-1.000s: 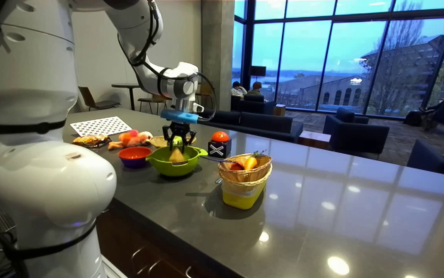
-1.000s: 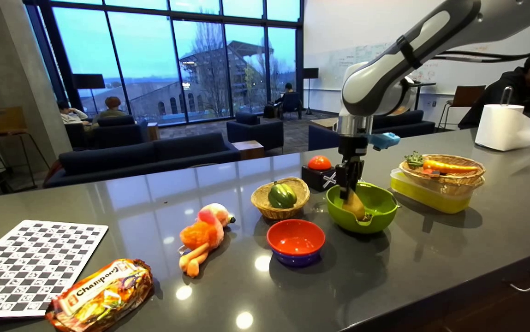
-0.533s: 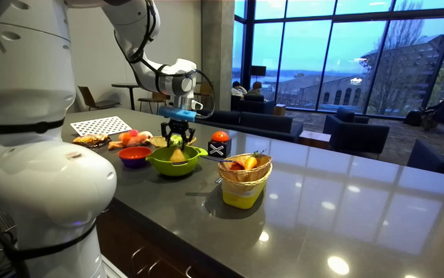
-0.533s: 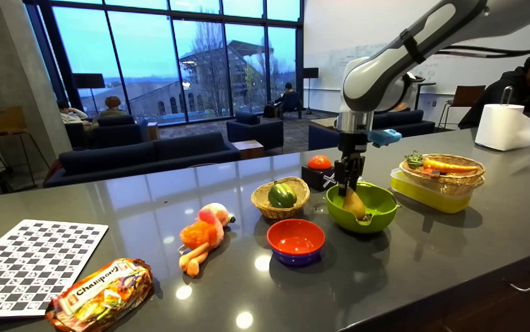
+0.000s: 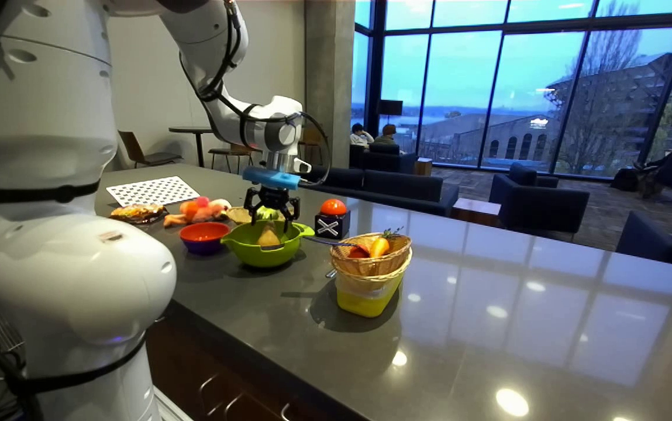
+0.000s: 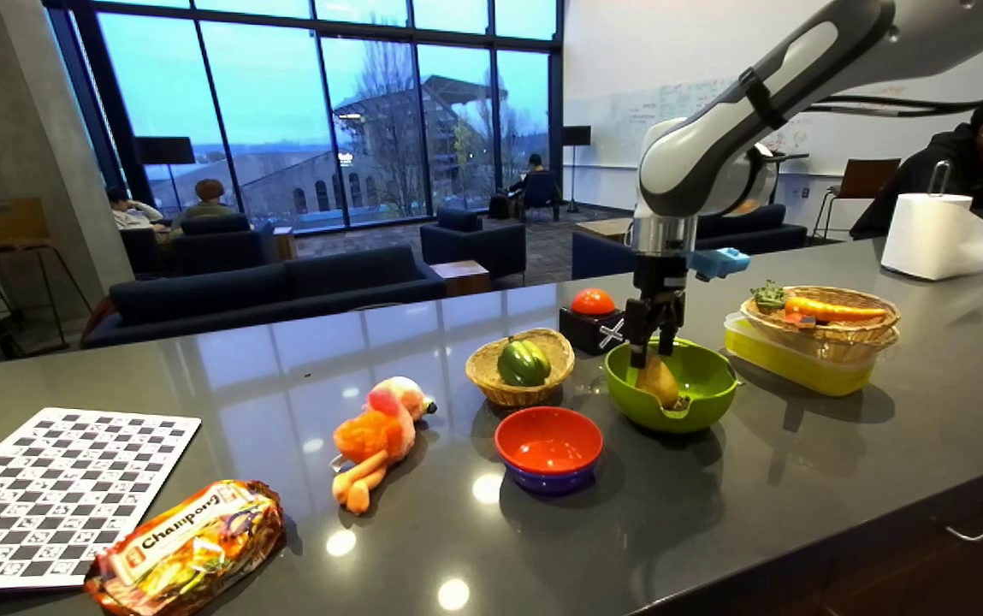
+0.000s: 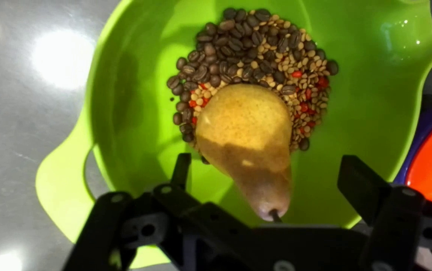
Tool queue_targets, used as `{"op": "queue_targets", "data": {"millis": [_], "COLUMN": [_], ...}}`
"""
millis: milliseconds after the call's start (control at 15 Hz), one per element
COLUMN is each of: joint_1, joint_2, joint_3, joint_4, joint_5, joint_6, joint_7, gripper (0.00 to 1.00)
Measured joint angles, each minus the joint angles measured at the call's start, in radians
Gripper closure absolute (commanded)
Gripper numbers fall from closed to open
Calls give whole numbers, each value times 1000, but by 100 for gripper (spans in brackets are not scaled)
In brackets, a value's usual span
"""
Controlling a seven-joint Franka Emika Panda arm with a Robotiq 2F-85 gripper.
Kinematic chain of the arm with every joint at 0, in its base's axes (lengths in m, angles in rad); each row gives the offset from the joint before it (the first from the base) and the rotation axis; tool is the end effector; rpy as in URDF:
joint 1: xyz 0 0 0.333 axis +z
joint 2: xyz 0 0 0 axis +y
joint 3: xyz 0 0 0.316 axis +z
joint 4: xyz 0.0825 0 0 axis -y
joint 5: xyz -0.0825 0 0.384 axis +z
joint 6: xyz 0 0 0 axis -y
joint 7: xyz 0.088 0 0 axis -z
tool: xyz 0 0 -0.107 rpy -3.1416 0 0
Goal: Put the pear in the orange bowl.
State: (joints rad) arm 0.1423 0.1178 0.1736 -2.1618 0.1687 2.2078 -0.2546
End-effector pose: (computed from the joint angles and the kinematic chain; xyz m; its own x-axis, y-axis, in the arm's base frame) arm 0.5162 0.1739 0.3382 0.8919 0.4507 -0.0387 0.4394 -0.8835 -0.1626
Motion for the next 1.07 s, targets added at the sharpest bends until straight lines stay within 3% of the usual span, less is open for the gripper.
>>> {"op": "queue_targets", "data": {"millis": [1067], "joint_1": [-38], "joint_2": [96], "joint_3": [-9], "joint_4": [34], "joint_5": [67], "joint_6": [12], "joint_7": [-19], "gripper": [0]}}
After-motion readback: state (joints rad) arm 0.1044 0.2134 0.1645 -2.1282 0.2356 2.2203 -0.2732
